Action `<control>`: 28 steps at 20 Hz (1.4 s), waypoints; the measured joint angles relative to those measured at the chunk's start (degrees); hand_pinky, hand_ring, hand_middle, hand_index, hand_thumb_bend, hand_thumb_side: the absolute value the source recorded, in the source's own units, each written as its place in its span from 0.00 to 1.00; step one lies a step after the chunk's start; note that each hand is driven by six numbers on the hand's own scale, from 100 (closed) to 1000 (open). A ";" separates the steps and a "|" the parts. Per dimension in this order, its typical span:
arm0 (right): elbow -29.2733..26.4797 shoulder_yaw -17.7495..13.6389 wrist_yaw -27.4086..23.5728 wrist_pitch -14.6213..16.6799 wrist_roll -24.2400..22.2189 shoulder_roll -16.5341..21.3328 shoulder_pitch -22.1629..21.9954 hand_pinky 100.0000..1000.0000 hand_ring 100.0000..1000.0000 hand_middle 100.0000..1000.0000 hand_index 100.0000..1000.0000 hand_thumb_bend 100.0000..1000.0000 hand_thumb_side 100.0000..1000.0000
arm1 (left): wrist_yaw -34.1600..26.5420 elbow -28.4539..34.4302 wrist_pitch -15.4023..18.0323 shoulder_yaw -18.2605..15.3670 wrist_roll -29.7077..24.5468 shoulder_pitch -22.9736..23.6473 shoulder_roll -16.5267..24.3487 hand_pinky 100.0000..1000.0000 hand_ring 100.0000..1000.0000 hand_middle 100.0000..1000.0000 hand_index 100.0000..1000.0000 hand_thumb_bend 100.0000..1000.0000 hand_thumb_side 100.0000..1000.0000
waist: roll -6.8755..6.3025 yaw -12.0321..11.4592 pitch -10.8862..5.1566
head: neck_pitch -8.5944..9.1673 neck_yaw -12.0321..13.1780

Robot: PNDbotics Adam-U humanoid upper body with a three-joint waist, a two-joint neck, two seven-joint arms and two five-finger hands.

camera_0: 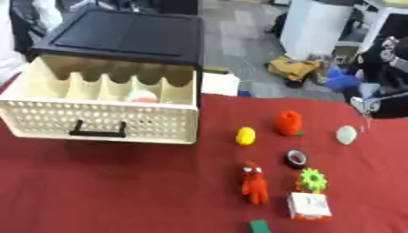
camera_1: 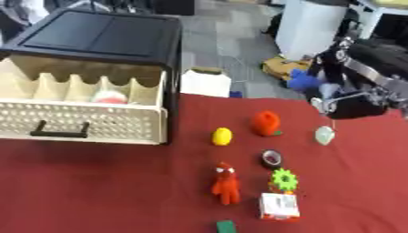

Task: Pick up objects from table and place into drawer.

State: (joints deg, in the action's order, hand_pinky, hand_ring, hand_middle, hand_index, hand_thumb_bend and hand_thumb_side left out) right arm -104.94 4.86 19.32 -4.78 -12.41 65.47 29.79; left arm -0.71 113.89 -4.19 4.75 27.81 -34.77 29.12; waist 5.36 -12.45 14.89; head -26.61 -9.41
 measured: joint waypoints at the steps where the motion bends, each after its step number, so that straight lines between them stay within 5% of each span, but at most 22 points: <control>1: -0.22 0.26 -0.30 -0.02 -0.28 0.00 0.97 0.10 0.31 0.18 0.30 0.00 0.05 | -0.03 0.00 -0.10 0.00 -0.05 0.01 0.00 0.16 0.06 0.11 0.75 0.00 1.00 | 0.14 -0.20 -0.24 | -0.06 0.01; 11: 0.12 2.56 -2.04 -0.27 -2.71 -2.24 10.43 0.09 0.30 0.17 0.29 0.00 0.06 | -0.52 0.00 -0.47 0.05 -0.43 -0.01 0.00 0.16 0.06 0.11 0.75 0.00 1.00 | 1.77 -2.17 -1.70 | -0.19 0.01; 12: 0.41 2.73 -2.08 -0.33 -2.82 -2.65 11.36 0.09 0.30 0.17 0.29 0.00 0.14 | -0.58 0.00 -0.48 0.06 -0.45 -0.03 0.00 0.16 0.06 0.11 0.75 0.00 1.00 | 1.94 -2.43 -1.75 | -0.20 -0.01; 13: 0.73 2.93 -2.11 -0.40 -2.92 -3.07 12.29 0.09 0.30 0.17 0.29 0.00 0.06 | -0.65 0.00 -0.49 0.07 -0.50 -0.04 0.00 0.16 0.06 0.11 0.75 0.00 1.00 | 2.11 -2.69 -1.80 | -0.21 -0.06; 28: 7.80 5.98 -0.91 -1.60 -2.66 -12.46 24.69 0.08 0.28 0.16 0.29 0.00 0.04 | -0.80 0.00 -0.33 0.43 -1.03 -1.38 -0.81 0.16 0.06 0.11 0.75 0.00 1.00 | 3.36 -5.61 -0.97 | 0.01 -2.85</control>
State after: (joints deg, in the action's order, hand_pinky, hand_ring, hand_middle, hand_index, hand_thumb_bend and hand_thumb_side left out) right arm -97.14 10.84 18.41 -6.37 -15.07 53.01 54.48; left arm -1.51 113.88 -4.52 5.18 26.78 -36.15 28.31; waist 8.72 -18.06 13.92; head -26.60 -12.27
